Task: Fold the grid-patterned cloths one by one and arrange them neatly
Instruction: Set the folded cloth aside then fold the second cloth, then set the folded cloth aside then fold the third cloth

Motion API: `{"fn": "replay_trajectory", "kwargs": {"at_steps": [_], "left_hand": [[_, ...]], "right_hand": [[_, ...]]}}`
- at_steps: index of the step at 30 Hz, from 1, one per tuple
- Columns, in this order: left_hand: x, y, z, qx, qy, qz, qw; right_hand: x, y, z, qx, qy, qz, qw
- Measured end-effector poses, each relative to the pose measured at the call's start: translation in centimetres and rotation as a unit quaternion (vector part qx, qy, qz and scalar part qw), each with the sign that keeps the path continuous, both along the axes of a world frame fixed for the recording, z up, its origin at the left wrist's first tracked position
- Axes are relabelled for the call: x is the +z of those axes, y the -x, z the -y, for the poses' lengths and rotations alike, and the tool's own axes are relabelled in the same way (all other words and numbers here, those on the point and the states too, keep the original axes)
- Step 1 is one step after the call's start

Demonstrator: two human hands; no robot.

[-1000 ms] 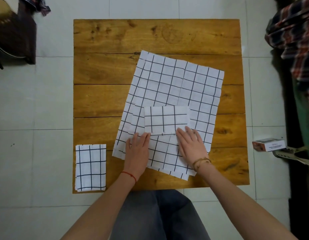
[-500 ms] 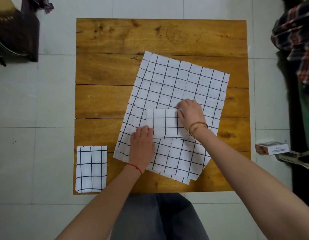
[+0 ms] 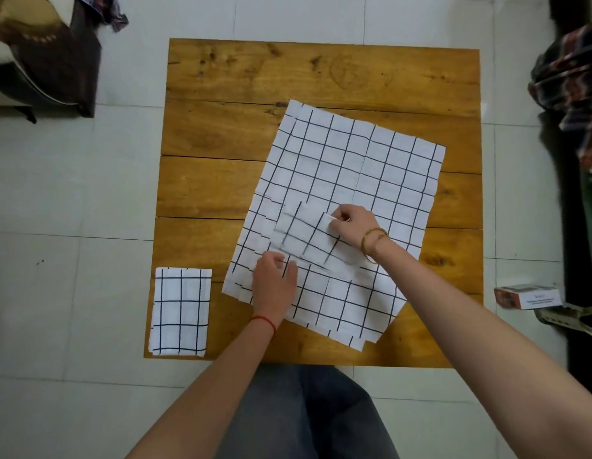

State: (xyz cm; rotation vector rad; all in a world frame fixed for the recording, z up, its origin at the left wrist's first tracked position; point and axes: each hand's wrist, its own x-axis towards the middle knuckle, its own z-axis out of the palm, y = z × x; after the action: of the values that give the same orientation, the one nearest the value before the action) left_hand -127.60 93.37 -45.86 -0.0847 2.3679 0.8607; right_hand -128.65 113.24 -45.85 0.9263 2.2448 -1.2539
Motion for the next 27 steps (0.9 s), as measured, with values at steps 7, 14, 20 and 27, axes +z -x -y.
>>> {"fn": "replay_trajectory", "kwargs": {"at_steps": [7,14,20,27], "left_hand": [[2.0,-1.3,1.9,0.323,-0.247,0.306,0.861],[1.9,-1.7,8.7,0.202,-0.135,0.122,0.962],[1.3,-3.0,14.0,0.095,-0.041,0.021,0.994],[0.5,-4.1,16.9,0.062,-0.017,-0.007,0.998]], "right_hand": [[3.1,-3.4,5.3,-0.277,0.325,-0.008,0.904],[1.8,-6.7,12.1,-0.205,0.21,-0.01,0.956],[-0.4,-8.7,17.1,-0.066,0.059,0.009,0.996],[-2.1,-8.5,19.4,0.026,-0.013,0.062,0.998]]}}
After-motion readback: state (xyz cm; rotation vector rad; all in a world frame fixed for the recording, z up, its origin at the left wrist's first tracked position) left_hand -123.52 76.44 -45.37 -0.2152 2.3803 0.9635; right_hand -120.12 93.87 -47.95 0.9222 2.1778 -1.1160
